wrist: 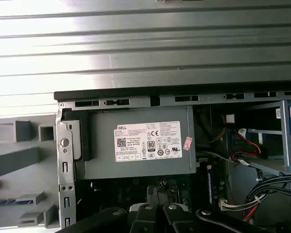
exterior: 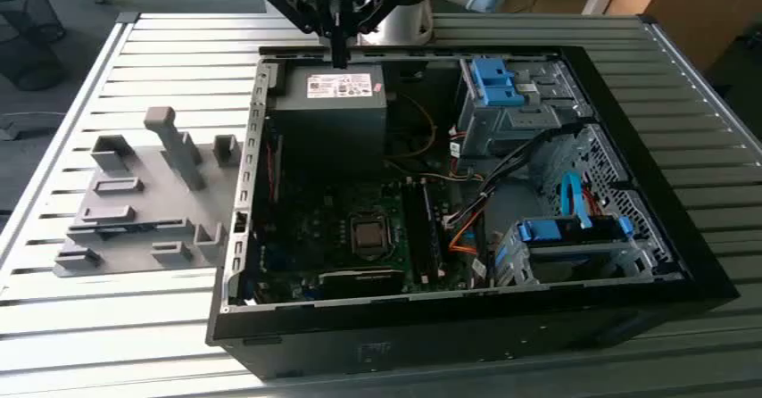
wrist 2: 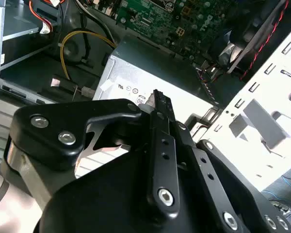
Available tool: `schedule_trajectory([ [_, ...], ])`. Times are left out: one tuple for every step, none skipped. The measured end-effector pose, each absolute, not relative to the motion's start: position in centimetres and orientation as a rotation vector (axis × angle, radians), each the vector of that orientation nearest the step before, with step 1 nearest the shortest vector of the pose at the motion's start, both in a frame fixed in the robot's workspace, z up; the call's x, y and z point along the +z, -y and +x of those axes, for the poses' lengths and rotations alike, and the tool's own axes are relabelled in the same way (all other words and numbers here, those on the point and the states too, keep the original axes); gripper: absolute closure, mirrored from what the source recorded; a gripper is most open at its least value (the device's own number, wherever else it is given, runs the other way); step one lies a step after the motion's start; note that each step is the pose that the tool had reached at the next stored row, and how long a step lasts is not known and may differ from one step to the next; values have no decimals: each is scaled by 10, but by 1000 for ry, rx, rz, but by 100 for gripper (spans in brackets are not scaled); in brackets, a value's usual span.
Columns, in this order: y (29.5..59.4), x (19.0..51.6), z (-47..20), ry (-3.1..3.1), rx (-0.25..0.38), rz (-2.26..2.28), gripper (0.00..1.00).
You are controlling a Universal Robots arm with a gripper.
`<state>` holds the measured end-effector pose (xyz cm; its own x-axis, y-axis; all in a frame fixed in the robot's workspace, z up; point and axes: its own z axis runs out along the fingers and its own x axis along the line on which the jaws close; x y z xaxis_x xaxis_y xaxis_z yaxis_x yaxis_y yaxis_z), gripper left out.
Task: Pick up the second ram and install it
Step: 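Reach for the second ram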
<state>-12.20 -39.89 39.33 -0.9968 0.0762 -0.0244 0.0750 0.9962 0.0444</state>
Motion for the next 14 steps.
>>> schedule_trajectory([
  [399,393,-122,-3113,68,118,89],
  [399,393,-122,-3113,68,118,89],
  [399,393,-122,-3113,68,118,89],
  [399,393,-122,-3113,67,118,89],
  [399,393,-123,-3113,68,118,89],
  [399,393,-123,-3113,68,118,89],
  [399,393,-124,-3112,68,118,89],
  [399,393,-125,-3112,68,118,89],
  [399,393,-126,-3112,68,118,89],
  [399,393,-127,-3112,68,118,89],
  [399,393,-127,-3112,68,118,89],
  [399,393,-128,-3112,68,118,89],
  [399,393,-129,-3112,68,118,89],
  [399,393,-130,-3112,68,118,89],
])
